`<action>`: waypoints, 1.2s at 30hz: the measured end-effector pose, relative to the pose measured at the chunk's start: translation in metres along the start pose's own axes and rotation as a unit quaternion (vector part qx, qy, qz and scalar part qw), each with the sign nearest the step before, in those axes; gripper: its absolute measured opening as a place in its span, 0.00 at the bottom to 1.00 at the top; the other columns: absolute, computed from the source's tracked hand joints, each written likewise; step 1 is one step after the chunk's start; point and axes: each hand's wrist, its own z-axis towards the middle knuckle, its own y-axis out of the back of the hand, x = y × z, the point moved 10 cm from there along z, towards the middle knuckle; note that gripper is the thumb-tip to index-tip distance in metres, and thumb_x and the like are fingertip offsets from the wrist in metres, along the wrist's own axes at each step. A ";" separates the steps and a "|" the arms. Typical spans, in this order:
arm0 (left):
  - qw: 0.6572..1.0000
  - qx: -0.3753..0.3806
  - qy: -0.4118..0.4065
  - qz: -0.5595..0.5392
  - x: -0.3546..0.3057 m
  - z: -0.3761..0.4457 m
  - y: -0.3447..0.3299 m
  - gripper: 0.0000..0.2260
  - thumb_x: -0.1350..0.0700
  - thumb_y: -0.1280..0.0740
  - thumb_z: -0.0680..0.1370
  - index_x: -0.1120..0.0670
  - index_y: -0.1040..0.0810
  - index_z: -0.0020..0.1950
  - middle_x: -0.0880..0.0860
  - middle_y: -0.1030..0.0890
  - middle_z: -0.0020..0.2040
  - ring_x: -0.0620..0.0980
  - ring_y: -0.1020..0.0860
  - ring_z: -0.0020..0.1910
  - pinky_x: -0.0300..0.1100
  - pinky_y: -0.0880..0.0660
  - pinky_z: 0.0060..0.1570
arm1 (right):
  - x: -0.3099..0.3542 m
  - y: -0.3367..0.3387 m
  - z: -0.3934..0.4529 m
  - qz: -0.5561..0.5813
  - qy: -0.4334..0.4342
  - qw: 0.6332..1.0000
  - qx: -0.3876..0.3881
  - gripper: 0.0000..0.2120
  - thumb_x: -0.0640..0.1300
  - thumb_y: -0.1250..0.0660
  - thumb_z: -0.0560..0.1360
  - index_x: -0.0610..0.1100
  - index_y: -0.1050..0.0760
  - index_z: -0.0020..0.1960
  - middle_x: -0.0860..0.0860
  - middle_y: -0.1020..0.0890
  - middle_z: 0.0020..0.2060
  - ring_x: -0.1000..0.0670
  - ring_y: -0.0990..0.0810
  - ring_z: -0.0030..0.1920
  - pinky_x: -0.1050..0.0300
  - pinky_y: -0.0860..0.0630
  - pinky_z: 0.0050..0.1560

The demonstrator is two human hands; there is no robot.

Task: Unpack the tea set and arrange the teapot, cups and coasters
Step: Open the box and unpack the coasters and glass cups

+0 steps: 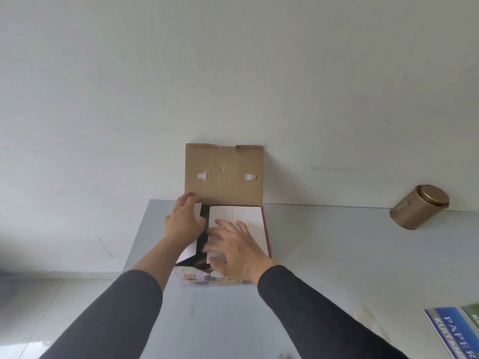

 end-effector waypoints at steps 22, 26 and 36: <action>0.983 0.080 -0.056 0.157 0.032 -0.058 0.000 0.20 0.59 0.44 0.80 0.54 0.38 0.73 0.50 0.39 0.75 0.53 0.35 0.72 0.54 0.35 0.68 | -0.055 0.056 -0.092 -0.259 -0.403 0.876 0.049 0.17 0.52 0.41 0.75 0.45 0.25 0.58 0.37 0.41 0.74 0.39 0.59 0.76 0.29 0.63 0.68; 0.980 0.132 -0.047 0.143 0.029 -0.061 -0.015 0.17 0.49 0.42 0.81 0.56 0.30 0.65 0.50 0.37 0.69 0.52 0.26 0.56 0.50 0.25 0.57 | -0.058 0.029 -0.090 -0.206 -0.393 0.892 0.085 0.25 0.57 0.47 0.78 0.43 0.30 0.67 0.42 0.34 0.72 0.42 0.53 0.77 0.32 0.56 0.70; 0.984 0.127 -0.014 0.125 0.031 -0.046 -0.013 0.22 0.53 0.33 0.77 0.56 0.32 0.69 0.52 0.30 0.65 0.54 0.25 0.60 0.46 0.25 0.58 | -0.057 0.025 -0.062 -0.110 -0.350 0.928 0.062 0.22 0.54 0.42 0.77 0.42 0.32 0.66 0.45 0.26 0.62 0.44 0.32 0.63 0.49 0.32 0.63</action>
